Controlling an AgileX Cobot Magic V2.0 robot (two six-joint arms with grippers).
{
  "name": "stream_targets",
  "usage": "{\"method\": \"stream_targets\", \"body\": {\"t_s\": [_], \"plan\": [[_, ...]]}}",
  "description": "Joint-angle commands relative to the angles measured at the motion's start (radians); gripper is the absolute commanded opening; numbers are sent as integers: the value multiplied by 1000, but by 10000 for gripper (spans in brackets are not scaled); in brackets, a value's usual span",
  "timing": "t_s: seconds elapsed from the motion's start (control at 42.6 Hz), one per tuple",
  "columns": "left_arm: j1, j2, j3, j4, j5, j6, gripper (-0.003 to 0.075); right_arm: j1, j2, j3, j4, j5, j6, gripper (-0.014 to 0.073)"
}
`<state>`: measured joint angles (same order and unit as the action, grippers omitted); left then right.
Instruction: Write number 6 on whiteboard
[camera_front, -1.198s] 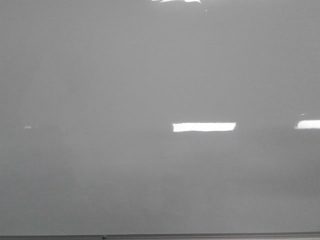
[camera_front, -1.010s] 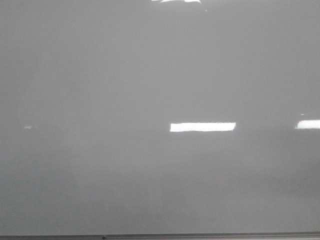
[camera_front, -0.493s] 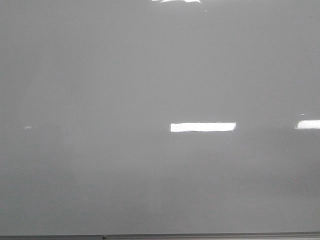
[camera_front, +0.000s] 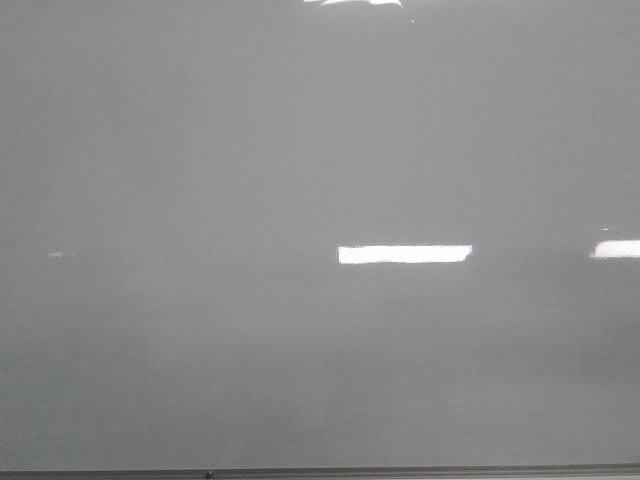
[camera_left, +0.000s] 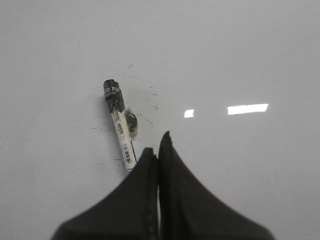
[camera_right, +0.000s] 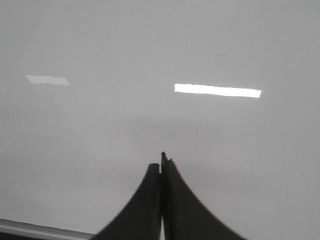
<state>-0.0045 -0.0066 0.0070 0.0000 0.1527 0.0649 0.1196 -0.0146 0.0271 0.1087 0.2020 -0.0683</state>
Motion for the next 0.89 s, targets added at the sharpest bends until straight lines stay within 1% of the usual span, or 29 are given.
{"method": "stream_targets", "body": {"t_s": [0.0, 0.094, 0.164, 0.211, 0.329, 0.376, 0.47, 0.564, 0.681, 0.799, 0.845, 0.869], "plan": [[0, -12, 5, -21, -101, -10, -20, -1, -14, -16, 5, -131, -1, -60], [5, -12, 5, 0, -153, -10, -20, -1, -14, -21, 5, -171, -1, -60], [5, -12, -10, -10, -198, -10, -20, -1, -14, -51, 5, -163, -1, -60], [5, -12, -35, -10, -205, -10, -20, -1, -14, -90, 5, -145, -1, -60], [5, 5, -150, -10, -153, -10, -20, -1, 2, -207, 11, -58, -1, -60], [5, 29, -208, -10, -105, -10, -20, -1, 28, -270, 20, -2, -1, -60], [5, 110, -305, -10, -10, -10, -20, -1, 123, -375, 36, 69, -1, -60], [5, 214, -388, -10, 55, -10, -20, -1, 239, -444, 36, 85, -1, -60], [5, 318, -440, -6, 64, -8, -20, -1, 354, -496, 36, 73, -1, -60], [5, 361, -440, 0, 48, -8, -20, -1, 397, -502, 36, 71, -1, -55], [5, 362, -440, 0, 48, -8, -14, -1, 400, -501, 36, 74, -1, -30], [5, 362, -440, 0, 46, -8, 3, -1, 401, -501, 36, 76, -1, -11]]}}
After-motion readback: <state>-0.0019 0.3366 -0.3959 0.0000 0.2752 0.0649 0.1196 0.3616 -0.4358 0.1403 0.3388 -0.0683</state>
